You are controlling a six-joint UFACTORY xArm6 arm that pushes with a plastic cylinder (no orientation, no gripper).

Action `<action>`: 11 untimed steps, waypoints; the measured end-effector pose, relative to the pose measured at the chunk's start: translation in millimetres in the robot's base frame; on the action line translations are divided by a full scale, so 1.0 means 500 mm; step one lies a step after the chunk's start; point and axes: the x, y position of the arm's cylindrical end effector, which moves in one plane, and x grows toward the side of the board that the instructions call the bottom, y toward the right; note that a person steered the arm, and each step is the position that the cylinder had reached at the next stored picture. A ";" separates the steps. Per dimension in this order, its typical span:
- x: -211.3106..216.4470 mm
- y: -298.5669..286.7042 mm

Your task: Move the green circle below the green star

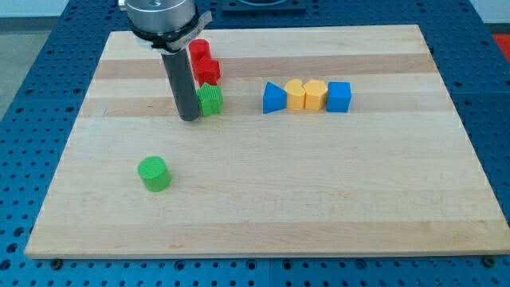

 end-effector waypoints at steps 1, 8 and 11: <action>0.005 -0.061; 0.274 0.018; 0.179 0.039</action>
